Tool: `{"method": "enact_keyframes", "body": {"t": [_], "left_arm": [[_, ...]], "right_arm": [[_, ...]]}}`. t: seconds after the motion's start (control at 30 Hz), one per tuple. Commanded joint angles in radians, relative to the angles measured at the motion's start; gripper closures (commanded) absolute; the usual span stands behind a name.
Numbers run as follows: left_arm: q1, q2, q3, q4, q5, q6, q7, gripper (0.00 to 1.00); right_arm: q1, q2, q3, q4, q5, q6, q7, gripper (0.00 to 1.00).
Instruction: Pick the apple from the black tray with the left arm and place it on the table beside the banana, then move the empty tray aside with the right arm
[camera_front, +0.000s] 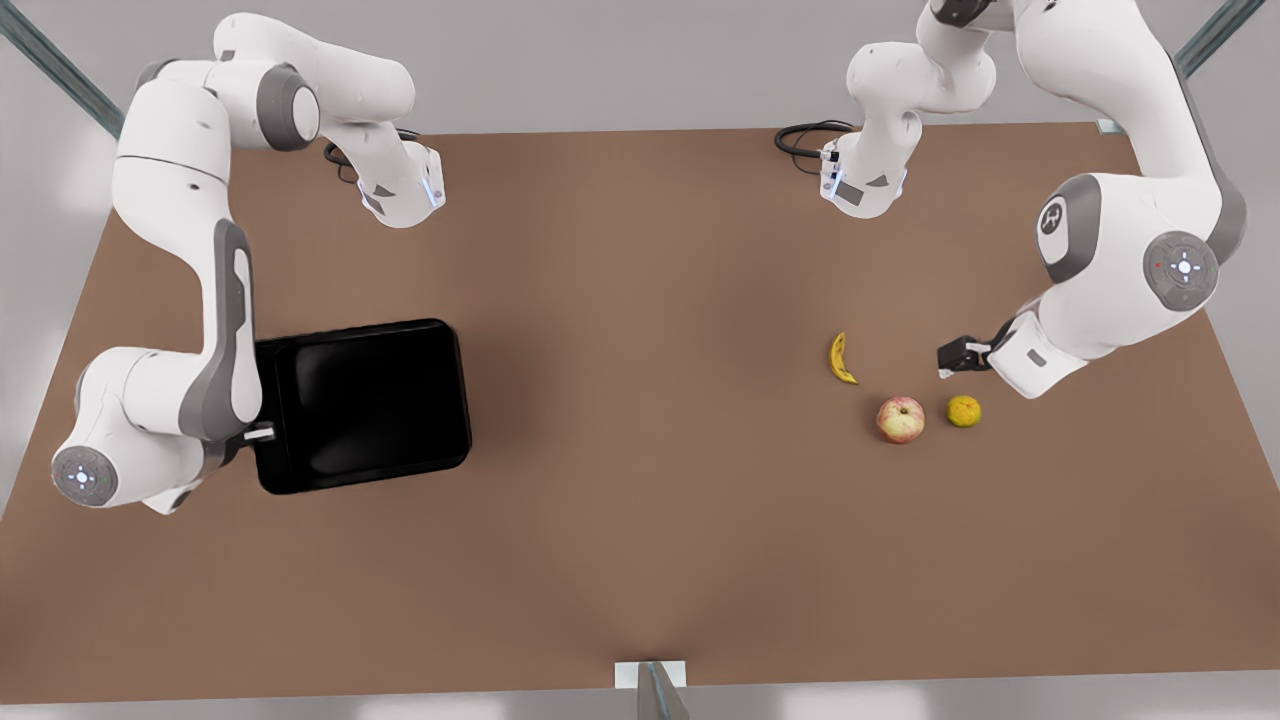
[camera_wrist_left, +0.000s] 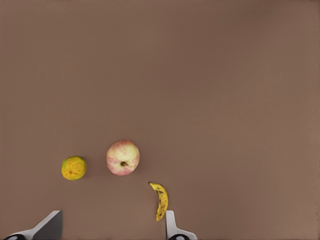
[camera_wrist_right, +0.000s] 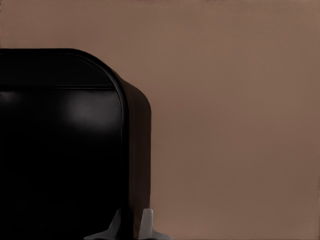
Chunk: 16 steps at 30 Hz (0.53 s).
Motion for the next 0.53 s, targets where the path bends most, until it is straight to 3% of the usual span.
{"method": "enact_keyframes", "body": {"t": [0.0, 0.03, 0.07, 0.1, 0.27, 0.33, 0.5], "left_arm": [[0.001, 0.004, 0.0, 0.004, -0.009, 0.033, -0.017, 0.0], [0.001, 0.006, 0.002, 0.004, -0.006, 0.033, -0.017, 0.0], [0.001, 0.006, 0.0, 0.004, -0.006, 0.033, -0.017, 0.0], [0.003, 0.006, 0.002, 0.004, -0.005, 0.033, -0.017, 0.0], [0.001, 0.006, 0.0, 0.004, -0.002, 0.033, -0.017, 0.0], [0.001, 0.007, 0.0, 0.004, -0.002, 0.033, -0.017, 0.0], [-0.011, 0.007, 0.002, 0.004, -0.006, 0.033, -0.017, 0.0]], "right_arm": [[0.0, 0.001, -0.002, 0.0, -0.003, 0.049, -0.456, 0.37], [0.002, 0.001, -0.002, 0.002, -0.001, 0.049, -0.45, 0.17], [0.002, 0.001, -0.002, 0.008, -0.001, 0.048, -0.436, 0.04], [0.003, -0.01, 0.002, 0.023, 0.002, 0.042, -0.398, 0.0], [0.038, -0.198, 0.149, 0.085, 0.025, 0.006, 0.131, 0.0], [0.074, -0.218, 0.143, 0.085, 0.029, 0.008, 0.329, 0.0], [0.072, -0.224, 0.149, 0.085, 0.031, -0.006, 0.397, 0.0]]}}
